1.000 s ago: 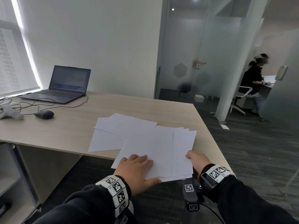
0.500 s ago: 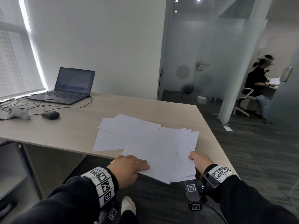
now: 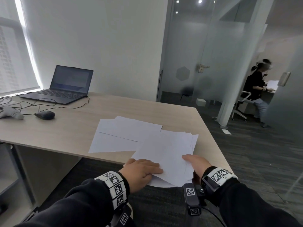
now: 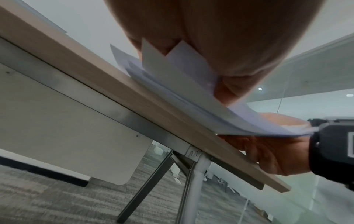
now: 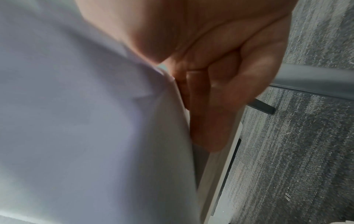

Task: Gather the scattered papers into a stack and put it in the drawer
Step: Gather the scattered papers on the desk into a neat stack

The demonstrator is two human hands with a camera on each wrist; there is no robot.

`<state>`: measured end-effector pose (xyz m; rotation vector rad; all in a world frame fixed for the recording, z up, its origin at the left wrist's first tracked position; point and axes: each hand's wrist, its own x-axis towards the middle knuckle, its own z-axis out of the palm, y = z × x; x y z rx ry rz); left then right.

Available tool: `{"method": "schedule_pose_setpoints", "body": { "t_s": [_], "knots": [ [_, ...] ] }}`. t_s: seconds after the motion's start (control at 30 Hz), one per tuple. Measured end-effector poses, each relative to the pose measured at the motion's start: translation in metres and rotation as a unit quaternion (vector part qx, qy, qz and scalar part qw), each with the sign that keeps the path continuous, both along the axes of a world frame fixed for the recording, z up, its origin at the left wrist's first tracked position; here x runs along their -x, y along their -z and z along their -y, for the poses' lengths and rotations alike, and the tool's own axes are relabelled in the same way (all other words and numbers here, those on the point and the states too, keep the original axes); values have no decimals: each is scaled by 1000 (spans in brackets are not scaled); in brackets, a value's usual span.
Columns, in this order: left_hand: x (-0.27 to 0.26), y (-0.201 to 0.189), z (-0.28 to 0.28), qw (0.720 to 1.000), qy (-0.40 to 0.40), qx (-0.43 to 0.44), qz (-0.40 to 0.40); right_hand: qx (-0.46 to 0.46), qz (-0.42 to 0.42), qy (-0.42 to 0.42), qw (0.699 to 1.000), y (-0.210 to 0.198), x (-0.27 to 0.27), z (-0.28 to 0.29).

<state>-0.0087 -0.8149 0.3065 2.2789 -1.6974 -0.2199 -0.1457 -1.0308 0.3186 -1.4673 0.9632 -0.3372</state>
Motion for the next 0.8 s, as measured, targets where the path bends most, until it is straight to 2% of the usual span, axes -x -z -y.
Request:
{"method": "schedule_pose_setpoints", "body": {
  "t_s": [0.07,0.17,0.23,0.33,0.47,0.8],
  "knots": [
    [-2,-1,0,1000,-8,2,-19,24,-17,-19,999,1,1,2],
    [-19,-6,-3,995,-86,35,-47,41,-42,-24,998,4,0,9],
    [-36,-7,-7,986,-157,47,-36,48,-57,-24,997,4,-1,12],
    [-64,-1,-16,973,-229,11,-5,66,-62,-30,995,7,-2,17],
    [-86,8,-26,968,-249,-19,8,84,-63,-53,993,10,-2,19],
    [-89,9,-26,963,-255,-59,60,52,-41,-99,993,5,8,8]
  ]
}}
